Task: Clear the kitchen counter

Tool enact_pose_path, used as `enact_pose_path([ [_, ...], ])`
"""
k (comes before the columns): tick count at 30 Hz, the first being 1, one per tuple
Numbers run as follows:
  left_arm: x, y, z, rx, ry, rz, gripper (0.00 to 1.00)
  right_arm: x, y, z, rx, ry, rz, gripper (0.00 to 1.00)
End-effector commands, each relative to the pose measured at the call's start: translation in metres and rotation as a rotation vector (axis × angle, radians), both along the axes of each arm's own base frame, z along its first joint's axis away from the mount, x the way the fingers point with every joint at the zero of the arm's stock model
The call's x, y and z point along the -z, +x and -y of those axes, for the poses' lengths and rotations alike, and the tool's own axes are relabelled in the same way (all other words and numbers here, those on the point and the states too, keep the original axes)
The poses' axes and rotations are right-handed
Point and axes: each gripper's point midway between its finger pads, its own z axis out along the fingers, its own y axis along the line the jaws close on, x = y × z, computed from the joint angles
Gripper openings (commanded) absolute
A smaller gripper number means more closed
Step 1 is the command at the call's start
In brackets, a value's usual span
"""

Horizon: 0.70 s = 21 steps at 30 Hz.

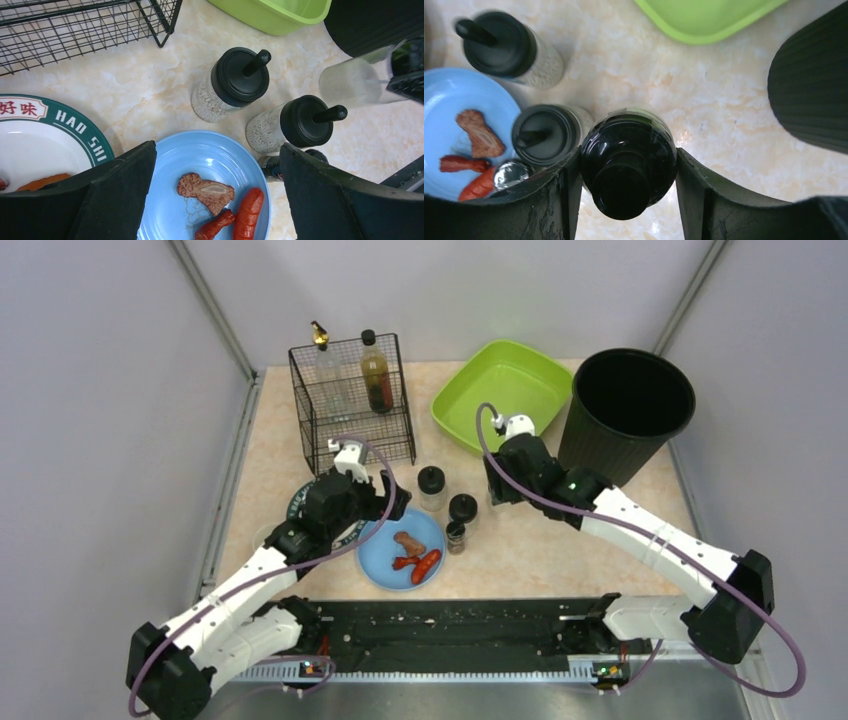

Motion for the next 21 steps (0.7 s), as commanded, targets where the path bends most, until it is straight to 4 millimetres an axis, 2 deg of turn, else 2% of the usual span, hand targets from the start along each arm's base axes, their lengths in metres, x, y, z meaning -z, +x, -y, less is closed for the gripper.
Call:
enact_pose_path([
  [1, -0.021, 0.003, -0.008, -0.058, -0.055, 0.083, 0.97, -0.079, 0.023, -0.007, 0.016, 0.101, 0.180, 0.00],
  [9, -0.030, 0.004, -0.036, -0.204, -0.094, 0.152, 0.95, -0.138, 0.045, -0.036, -0.021, 0.142, 0.280, 0.00],
  [15, -0.031, 0.005, -0.053, -0.298, -0.108, 0.165, 0.94, -0.181, 0.069, -0.073, -0.078, 0.224, 0.349, 0.00],
  [21, -0.034, 0.002, -0.060, -0.335, -0.134, 0.175, 0.93, -0.197, 0.096, -0.123, -0.165, 0.294, 0.362, 0.00],
])
